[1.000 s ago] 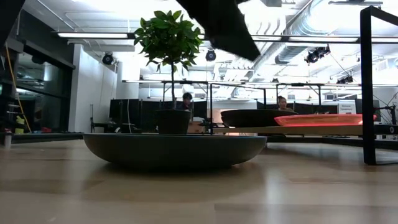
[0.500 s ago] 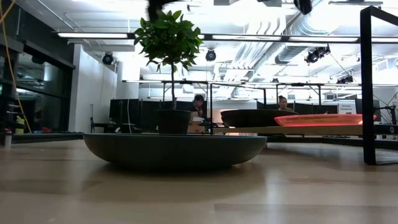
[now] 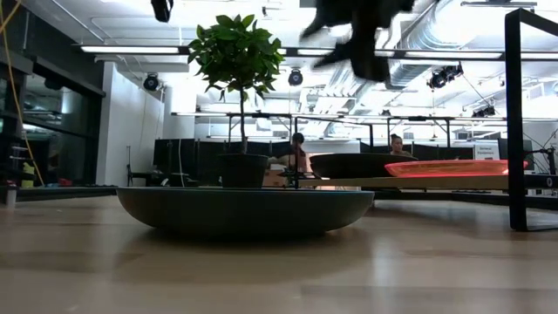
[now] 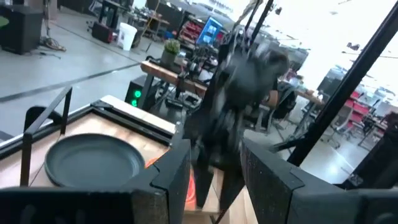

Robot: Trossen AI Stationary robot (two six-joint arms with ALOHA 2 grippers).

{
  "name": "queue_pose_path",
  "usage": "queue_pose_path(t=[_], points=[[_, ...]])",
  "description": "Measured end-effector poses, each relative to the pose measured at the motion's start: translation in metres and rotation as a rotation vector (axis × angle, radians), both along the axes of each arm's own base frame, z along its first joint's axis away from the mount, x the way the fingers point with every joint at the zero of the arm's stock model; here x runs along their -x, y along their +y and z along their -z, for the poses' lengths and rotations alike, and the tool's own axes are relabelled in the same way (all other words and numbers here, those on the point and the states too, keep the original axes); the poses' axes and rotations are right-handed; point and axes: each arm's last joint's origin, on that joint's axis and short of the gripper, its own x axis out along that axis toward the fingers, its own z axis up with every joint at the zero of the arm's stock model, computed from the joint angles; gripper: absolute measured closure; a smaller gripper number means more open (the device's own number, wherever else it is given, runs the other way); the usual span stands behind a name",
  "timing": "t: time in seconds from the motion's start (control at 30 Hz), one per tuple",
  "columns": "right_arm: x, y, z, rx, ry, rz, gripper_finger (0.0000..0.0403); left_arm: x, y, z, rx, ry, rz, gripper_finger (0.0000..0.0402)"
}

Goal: Place and stack plates onto a shelf
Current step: Stack the top orange plate on top of the orange plate on the shelf

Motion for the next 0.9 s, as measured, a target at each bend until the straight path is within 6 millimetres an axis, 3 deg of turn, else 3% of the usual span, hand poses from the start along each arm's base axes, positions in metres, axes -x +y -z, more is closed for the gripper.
queue_pose_path(t=[0.27,0.43,0.6,0.9], points=[[-0.032,0.005,0.082,-0.128,0.289,0.034,0.0247,-0.004,0.0,0.004,-0.001,0.03,0.0,0.0271],[-0.037,0.005,0.112,-0.151,0.405,0.081,0.0247,-0.006,0.0,0.006,-0.001,0.039,0.003,0.0271],[-0.036,0.004,0.122,-0.12,0.455,0.121,0.0247,-0.008,-0.001,0.007,-0.002,0.043,0.003,0.0271],[-0.035,0.009,0.123,-0.101,0.455,0.082,0.0247,-0.008,0.0,0.007,-0.002,0.042,0.003,0.0271]])
